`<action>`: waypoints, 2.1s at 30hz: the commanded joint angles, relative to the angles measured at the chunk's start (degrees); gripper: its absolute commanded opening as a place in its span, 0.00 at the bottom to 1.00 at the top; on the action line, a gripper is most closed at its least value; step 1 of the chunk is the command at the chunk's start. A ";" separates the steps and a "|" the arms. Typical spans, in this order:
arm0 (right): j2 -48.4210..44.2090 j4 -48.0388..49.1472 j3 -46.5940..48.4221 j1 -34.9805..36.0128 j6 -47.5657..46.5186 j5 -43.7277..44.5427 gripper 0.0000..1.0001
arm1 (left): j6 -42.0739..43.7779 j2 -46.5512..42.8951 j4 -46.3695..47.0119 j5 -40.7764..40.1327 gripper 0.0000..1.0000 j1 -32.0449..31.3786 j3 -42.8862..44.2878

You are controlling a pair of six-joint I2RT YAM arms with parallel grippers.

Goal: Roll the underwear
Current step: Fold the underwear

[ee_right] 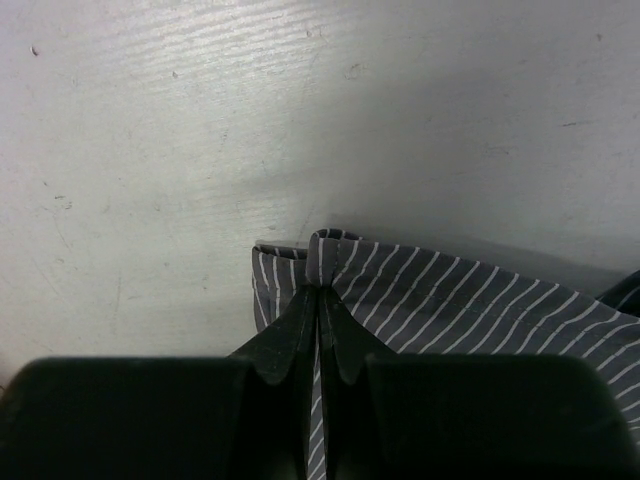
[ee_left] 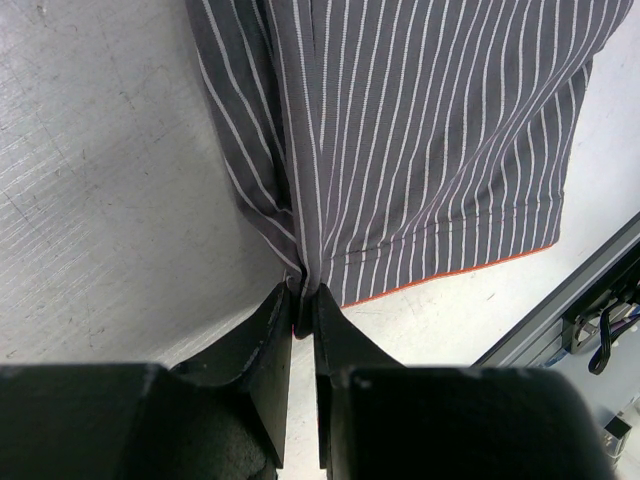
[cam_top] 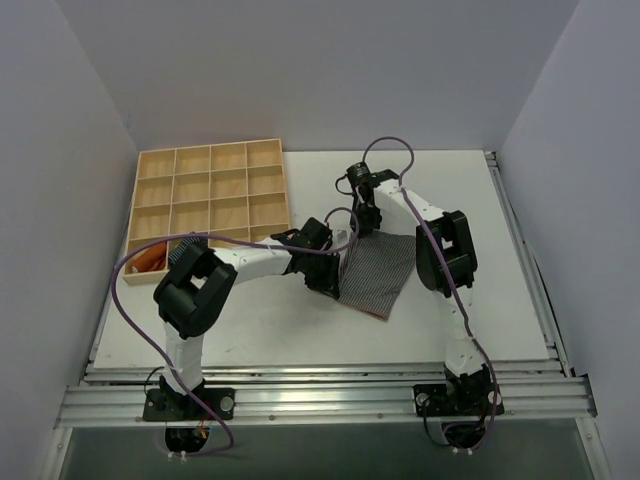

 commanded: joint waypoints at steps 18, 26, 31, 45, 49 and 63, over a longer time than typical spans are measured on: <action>-5.28 1.23 -1.67 0.89 -0.20 -0.44 0.00 | -2.05 -0.74 3.42 0.12 0.19 -0.70 -2.86; -5.19 6.41 -6.05 1.33 1.56 -4.92 0.00 | -1.96 -0.91 2.72 -0.59 0.20 -0.88 -2.60; -4.66 9.23 -8.87 1.32 2.18 -7.73 0.00 | -2.05 -1.00 2.90 -0.76 0.19 -0.97 -3.04; -3.88 7.75 -8.18 1.50 0.78 -5.46 0.29 | -1.70 -1.00 2.63 -1.03 0.19 -0.96 -3.13; -1.06 3.96 -6.24 1.94 -0.89 -1.50 0.15 | -2.40 -1.79 3.42 -0.94 0.19 -1.05 -4.09; 3.07 -0.17 4.74 0.80 -2.74 0.97 0.00 | -8.38 -2.76 9.31 1.52 0.11 -2.72 -9.98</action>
